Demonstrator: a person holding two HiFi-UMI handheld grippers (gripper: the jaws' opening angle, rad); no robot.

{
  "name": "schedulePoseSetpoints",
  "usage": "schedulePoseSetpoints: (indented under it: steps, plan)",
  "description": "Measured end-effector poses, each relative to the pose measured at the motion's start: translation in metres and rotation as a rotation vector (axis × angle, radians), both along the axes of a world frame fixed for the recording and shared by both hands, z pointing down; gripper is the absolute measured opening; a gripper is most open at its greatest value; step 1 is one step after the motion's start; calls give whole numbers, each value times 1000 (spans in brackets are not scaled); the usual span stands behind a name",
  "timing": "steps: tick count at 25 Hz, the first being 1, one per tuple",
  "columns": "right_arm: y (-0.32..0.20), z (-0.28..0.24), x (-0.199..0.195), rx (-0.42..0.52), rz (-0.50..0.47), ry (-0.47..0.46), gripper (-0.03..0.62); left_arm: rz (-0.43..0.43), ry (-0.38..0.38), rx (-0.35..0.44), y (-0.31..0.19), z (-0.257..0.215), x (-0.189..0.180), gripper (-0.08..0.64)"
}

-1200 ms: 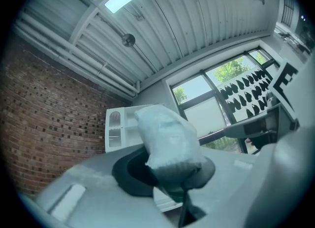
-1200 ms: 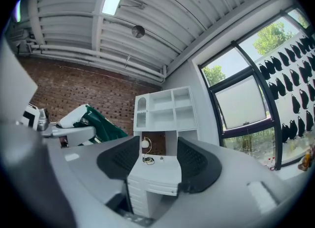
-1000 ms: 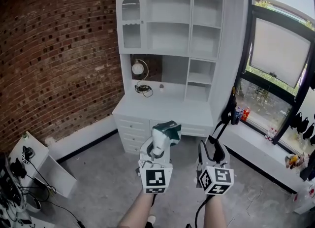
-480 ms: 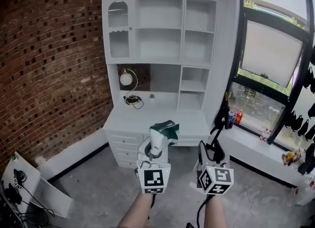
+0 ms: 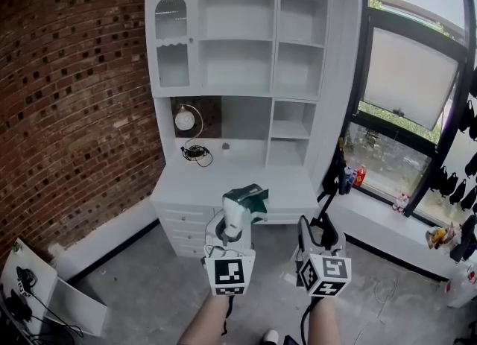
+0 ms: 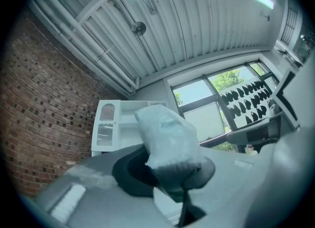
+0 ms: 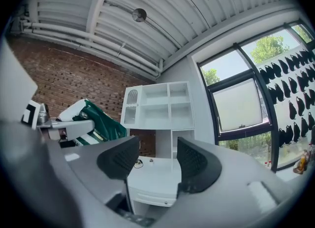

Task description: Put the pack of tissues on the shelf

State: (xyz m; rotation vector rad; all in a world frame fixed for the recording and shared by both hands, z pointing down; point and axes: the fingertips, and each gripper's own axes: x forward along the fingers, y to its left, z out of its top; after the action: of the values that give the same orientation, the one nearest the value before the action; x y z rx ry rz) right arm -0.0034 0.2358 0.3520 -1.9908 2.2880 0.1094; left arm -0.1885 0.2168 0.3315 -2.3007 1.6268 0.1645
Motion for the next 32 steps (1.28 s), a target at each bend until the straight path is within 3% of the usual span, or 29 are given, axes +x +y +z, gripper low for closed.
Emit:
schedulePoseSetpoints:
  steps: [20, 32]
  plan:
    - [-132, -1, 122, -4, -96, 8, 244, -86, 5, 24, -116, -10, 119, 104]
    - [-200, 21, 132, -56, -119, -20, 244, -123, -21, -15, -178, 3, 124, 104]
